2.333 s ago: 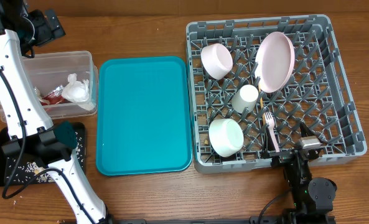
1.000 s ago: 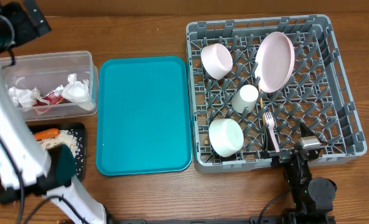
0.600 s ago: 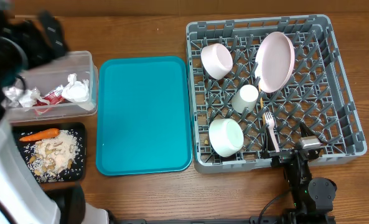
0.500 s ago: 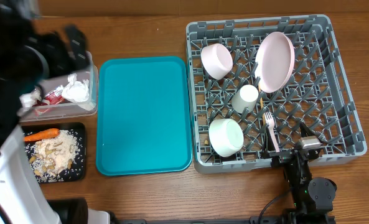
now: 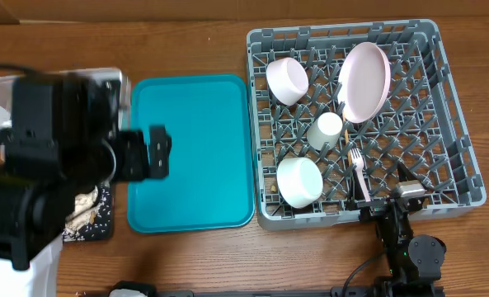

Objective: Sort waste into correct bins and load items into the dishwasher

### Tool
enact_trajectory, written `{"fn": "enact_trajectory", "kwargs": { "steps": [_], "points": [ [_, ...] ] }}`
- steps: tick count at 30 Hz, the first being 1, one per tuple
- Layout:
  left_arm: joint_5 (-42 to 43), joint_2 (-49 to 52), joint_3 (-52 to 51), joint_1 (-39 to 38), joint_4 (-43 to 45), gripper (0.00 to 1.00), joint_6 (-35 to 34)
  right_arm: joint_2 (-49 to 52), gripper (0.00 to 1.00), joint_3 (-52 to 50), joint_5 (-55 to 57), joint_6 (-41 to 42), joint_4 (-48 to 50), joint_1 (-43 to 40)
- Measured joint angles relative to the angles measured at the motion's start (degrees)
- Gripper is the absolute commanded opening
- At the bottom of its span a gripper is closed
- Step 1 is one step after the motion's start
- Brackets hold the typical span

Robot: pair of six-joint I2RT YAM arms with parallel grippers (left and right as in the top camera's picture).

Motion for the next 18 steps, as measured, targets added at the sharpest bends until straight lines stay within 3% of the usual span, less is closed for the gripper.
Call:
{"fn": "enact_trajectory", "kwargs": {
  "steps": [9,14,18],
  "points": [
    [-0.6,-9.7,-20.5,0.0,1.8,1.0,0.0,0.0,1.0,0.0,0.0,0.0,0.0,0.0],
    [-3.0,-16.9,-33.4,0.0,16.5,1.0,-0.1,0.0,1.0,0.0,0.0,0.0,0.0,0.0],
    [-4.0,-23.9,-45.4,0.0,35.1,1.0,-0.2,0.0,1.0,0.0,0.0,0.0,0.0,0.0]
  ]
}}
